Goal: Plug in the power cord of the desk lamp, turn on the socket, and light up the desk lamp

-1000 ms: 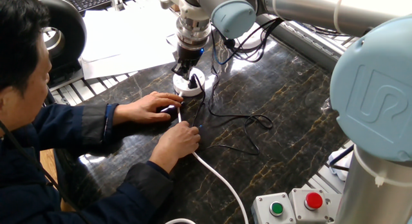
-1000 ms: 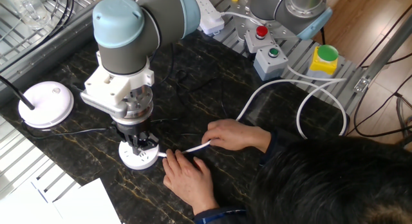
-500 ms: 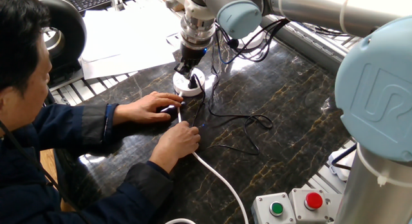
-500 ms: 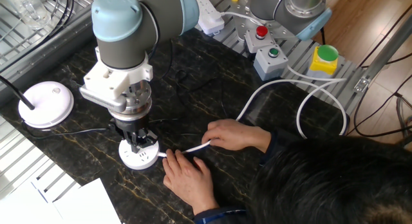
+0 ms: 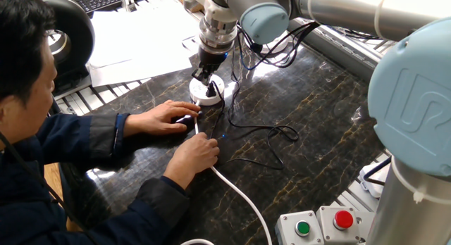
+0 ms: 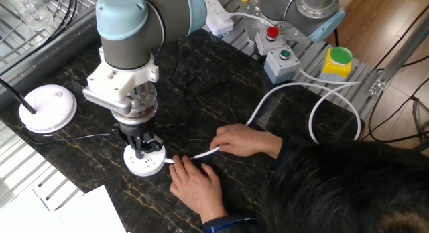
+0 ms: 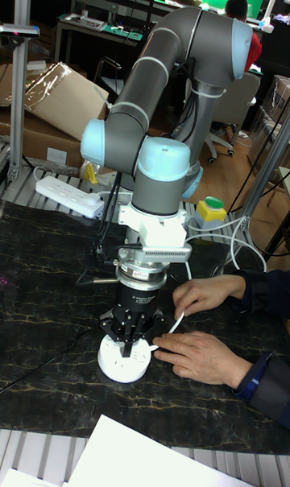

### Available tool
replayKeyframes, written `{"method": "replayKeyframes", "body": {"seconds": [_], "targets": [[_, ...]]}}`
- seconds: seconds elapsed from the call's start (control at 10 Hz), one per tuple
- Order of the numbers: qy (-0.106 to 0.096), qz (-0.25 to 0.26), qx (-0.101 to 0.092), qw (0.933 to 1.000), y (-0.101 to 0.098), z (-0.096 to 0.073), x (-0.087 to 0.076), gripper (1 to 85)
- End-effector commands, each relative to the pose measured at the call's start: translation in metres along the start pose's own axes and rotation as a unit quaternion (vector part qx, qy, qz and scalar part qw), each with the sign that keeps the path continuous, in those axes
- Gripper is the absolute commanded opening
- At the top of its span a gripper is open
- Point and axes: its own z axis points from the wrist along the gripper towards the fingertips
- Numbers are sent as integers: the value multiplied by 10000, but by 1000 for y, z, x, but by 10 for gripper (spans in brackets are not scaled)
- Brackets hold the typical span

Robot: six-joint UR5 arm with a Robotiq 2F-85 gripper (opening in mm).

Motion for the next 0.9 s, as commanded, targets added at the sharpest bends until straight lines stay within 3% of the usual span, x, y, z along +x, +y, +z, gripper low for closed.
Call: {"method": "replayKeyframes", "body": {"seconds": [0.0,0.3,0.5,0.6,0.8], "targets": [[553,-326,68,9979,-1,-15,25,10],[742,-1333,700,9858,-1,-29,-1,10],[715,-1513,572,9842,7,-26,-5,10],[725,-1572,657,9827,-2,-22,-6,10],[735,-1296,753,9860,-13,-24,0,10]]}}
